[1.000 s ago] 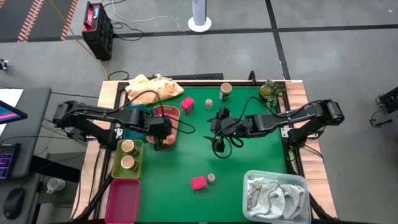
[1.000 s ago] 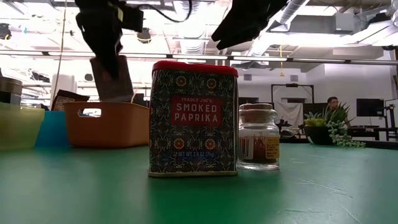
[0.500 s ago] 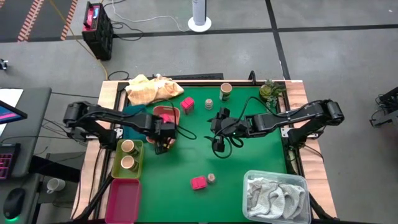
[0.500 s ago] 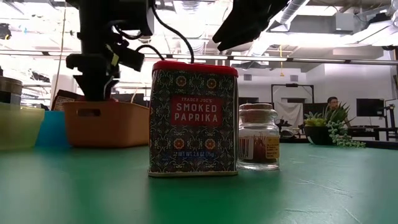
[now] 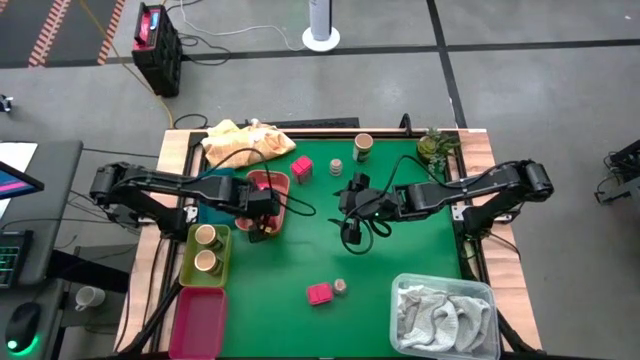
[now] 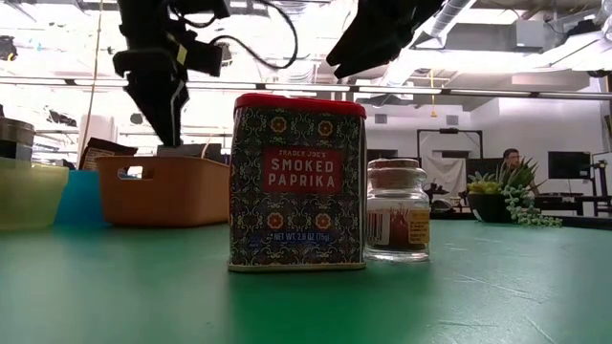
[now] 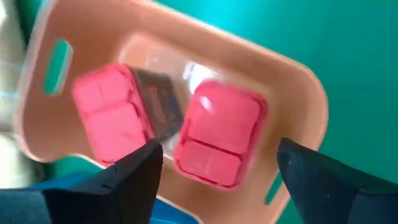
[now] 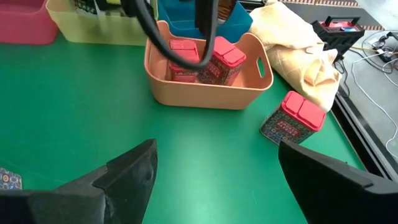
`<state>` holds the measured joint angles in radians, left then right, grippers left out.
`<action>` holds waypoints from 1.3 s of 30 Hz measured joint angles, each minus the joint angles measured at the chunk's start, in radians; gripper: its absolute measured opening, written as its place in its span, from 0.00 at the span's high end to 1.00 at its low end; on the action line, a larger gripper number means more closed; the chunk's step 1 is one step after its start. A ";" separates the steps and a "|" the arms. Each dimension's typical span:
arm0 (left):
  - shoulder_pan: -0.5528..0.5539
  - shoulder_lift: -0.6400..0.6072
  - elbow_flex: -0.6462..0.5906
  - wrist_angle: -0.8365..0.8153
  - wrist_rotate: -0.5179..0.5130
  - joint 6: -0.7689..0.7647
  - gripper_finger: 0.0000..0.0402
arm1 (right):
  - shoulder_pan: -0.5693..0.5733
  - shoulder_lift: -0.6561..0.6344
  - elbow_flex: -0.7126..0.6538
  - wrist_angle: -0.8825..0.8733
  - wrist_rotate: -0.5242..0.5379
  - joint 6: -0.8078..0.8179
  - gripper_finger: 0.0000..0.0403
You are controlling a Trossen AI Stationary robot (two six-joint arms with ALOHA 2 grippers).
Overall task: Sort spices by type
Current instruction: Put the bottom red seasoning can into the orange bin
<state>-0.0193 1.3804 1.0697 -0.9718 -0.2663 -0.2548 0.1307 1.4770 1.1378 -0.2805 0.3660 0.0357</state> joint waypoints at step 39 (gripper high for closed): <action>-0.385 -0.238 0.089 -0.055 -0.278 -0.173 0.24 | 0.378 0.442 0.224 -0.023 -0.054 0.177 0.11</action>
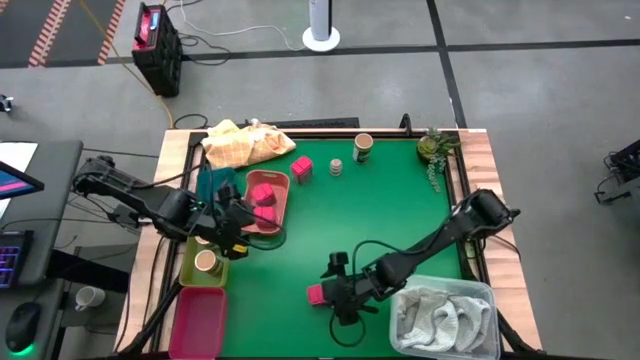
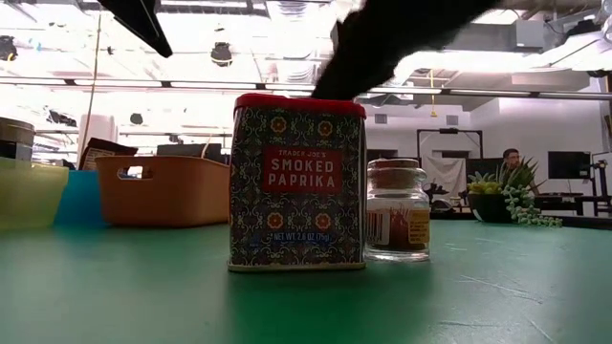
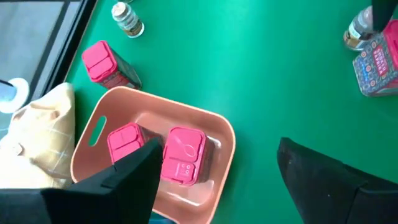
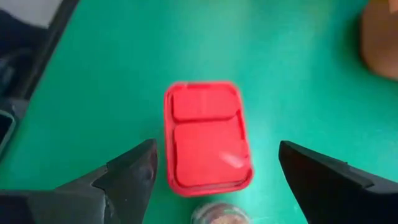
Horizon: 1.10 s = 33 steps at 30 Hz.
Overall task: Sort spices by type
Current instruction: Put the bottom red seasoning can into the orange bin
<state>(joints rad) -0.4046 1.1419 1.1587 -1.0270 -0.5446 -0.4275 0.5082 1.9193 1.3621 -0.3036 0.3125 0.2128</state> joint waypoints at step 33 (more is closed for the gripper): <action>-0.021 0.019 -0.081 0.202 0.141 -0.073 0.24 | -0.247 0.044 -0.002 0.013 -0.063 -0.196 0.76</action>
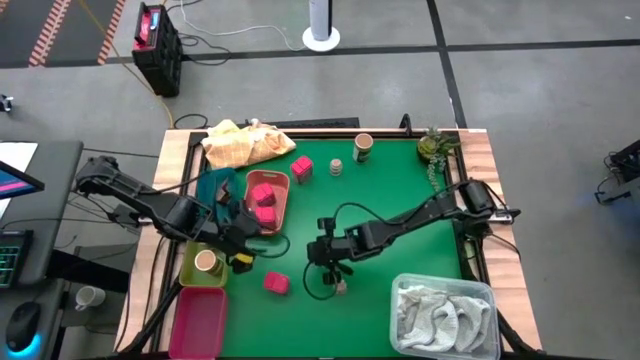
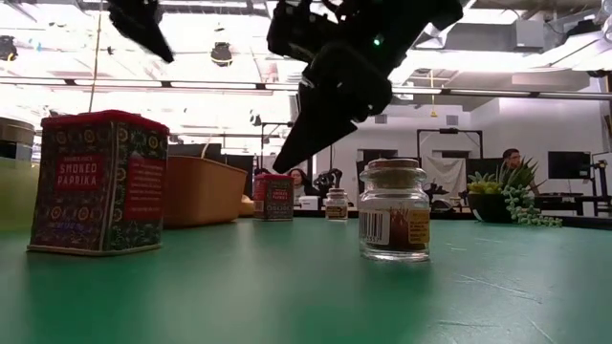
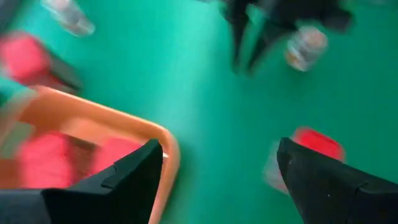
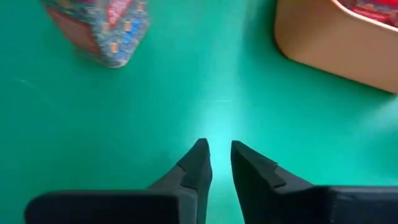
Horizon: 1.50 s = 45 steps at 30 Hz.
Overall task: Sort spices by type
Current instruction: Put the bottom red seasoning can into the orange bin
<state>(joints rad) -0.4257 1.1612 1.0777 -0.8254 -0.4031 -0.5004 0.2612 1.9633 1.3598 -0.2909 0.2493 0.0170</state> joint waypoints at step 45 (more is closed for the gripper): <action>-0.084 0.444 -0.005 0.258 0.249 0.163 0.29 | -0.178 -0.382 0.000 -0.150 0.015 -0.131 0.42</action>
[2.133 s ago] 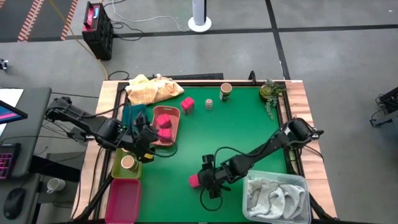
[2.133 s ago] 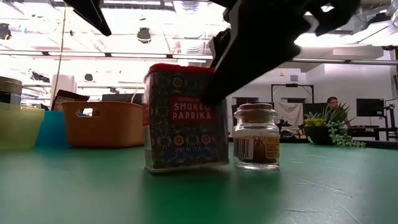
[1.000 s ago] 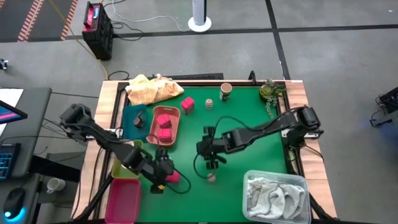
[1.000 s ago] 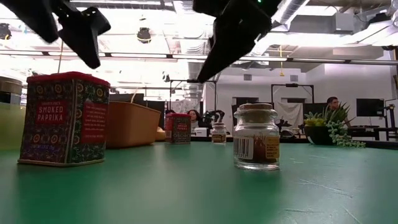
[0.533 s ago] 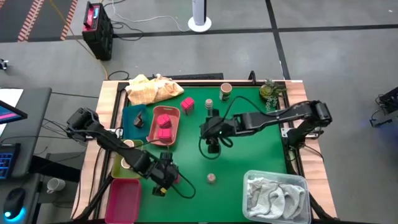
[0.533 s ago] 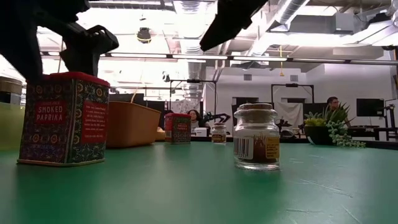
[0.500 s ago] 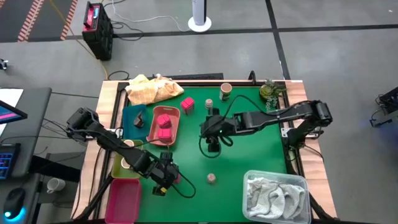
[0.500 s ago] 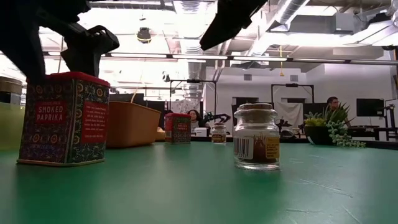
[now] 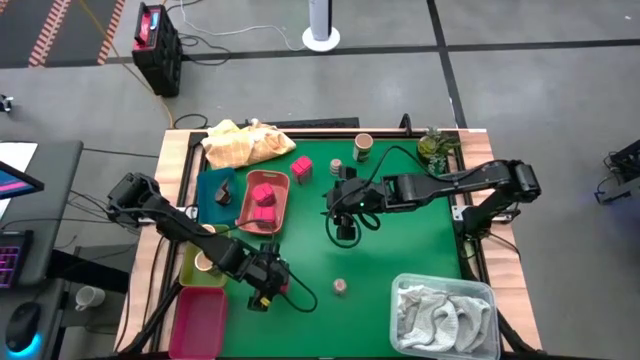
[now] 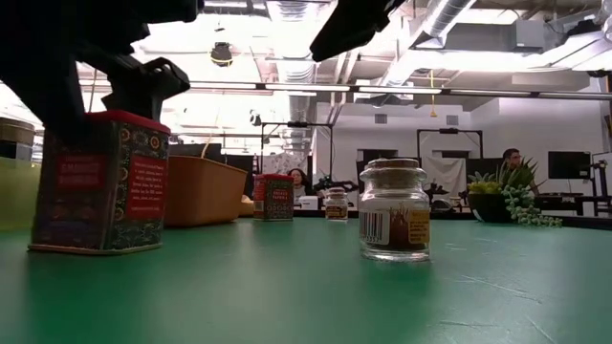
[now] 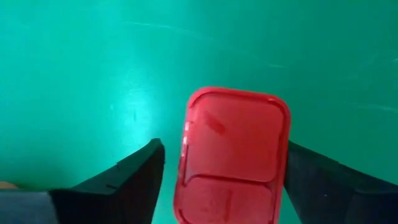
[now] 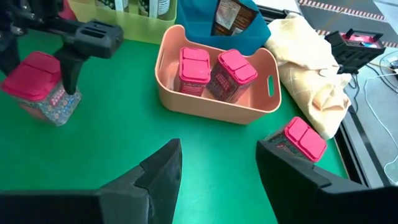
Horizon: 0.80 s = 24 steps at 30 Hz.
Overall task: Sort spices by type
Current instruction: Put the bottom red seasoning can into the orange bin
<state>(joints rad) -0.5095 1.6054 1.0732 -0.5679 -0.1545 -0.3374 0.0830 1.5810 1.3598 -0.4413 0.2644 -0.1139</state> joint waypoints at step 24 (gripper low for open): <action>0.088 -0.155 0.137 -0.273 -0.221 0.084 0.47 | 0.000 0.000 0.000 -0.078 0.159 0.030 0.42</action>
<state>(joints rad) -0.4219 1.4506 1.2099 -0.8405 -0.3751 -0.2534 0.0828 1.5810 1.3598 -0.5196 0.4238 -0.0836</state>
